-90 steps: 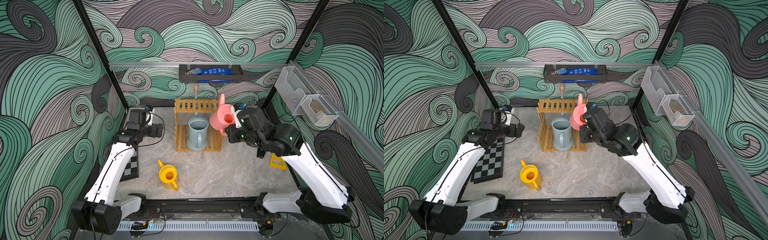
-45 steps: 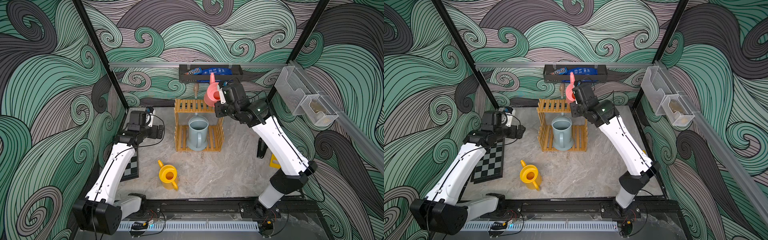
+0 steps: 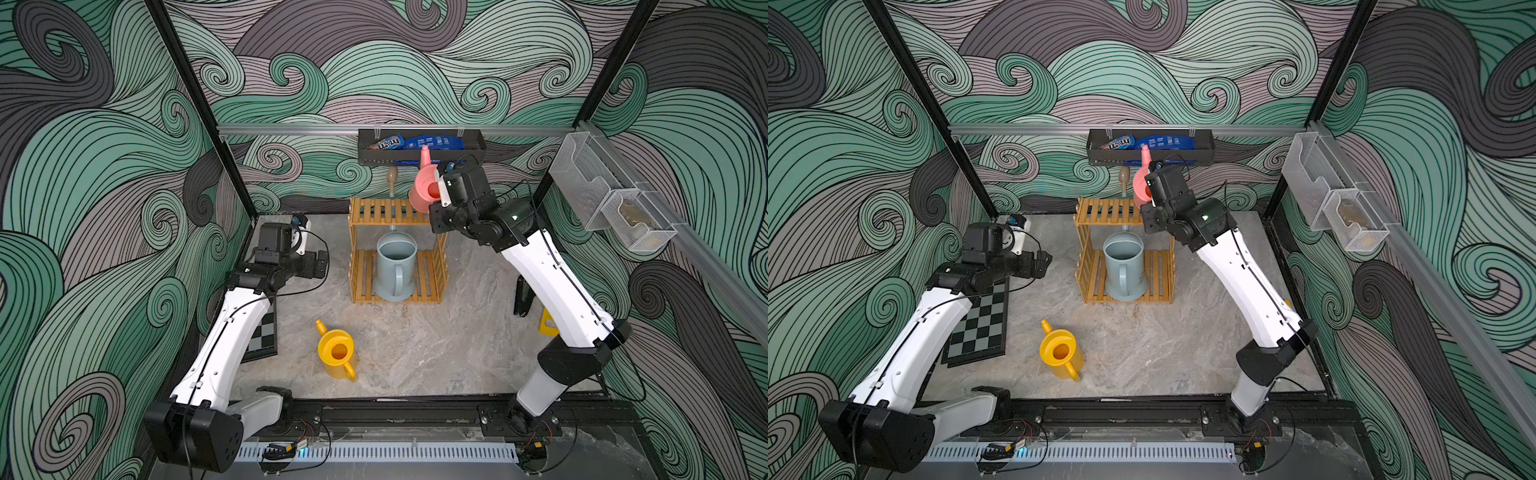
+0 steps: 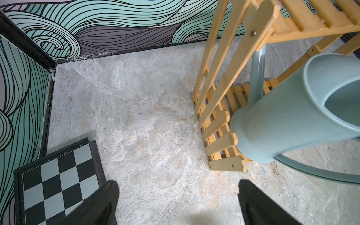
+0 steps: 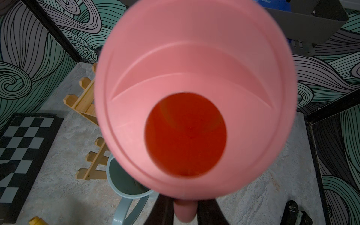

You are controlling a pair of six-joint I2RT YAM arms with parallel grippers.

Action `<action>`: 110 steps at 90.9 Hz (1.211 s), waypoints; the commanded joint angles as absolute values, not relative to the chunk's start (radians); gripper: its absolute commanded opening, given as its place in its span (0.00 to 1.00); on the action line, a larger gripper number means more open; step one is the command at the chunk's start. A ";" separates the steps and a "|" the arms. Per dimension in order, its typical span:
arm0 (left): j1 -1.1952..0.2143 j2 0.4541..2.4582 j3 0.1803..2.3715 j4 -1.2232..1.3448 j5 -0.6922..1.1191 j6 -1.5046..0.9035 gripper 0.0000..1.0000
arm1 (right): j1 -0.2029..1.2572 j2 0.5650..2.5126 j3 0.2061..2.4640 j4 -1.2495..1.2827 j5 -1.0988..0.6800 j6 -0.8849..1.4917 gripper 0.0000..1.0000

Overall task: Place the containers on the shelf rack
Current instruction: 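Place the container on the shelf, then pick up a container from the center of the board.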

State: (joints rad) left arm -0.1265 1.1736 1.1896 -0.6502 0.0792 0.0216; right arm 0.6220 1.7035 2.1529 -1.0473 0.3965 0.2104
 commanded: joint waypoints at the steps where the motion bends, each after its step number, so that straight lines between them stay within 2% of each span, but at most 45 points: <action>1: -0.120 1.156 1.186 -0.632 0.092 0.012 0.99 | 0.619 1.690 2.135 -0.991 0.422 0.204 0.27; 35: -0.120 1.160 1.187 -0.633 0.093 0.009 0.99 | 0.604 1.711 2.083 -0.955 0.403 0.208 0.26; 44: -0.120 1.162 1.184 -0.631 0.096 0.009 0.99 | 0.604 1.708 2.090 -0.955 0.404 0.213 0.29; 53: -0.120 1.163 1.184 -0.632 0.094 0.010 0.99 | 0.608 1.700 2.105 -0.963 0.394 0.224 0.37; 74: -0.118 1.164 1.184 -0.627 0.077 0.022 0.99 | 0.692 1.643 2.186 -1.008 0.412 0.248 0.41; 81: -0.114 1.158 1.184 -0.626 0.065 0.036 0.99 | 0.740 1.591 2.137 -0.984 0.390 0.245 0.46; 92: -0.094 1.147 1.178 -0.627 0.057 0.052 0.99 | 0.858 1.477 1.939 -0.882 0.344 0.237 0.57; 110: -0.030 1.118 1.147 -0.614 0.095 0.036 0.99 | 1.133 1.340 1.608 -0.725 0.294 0.289 0.71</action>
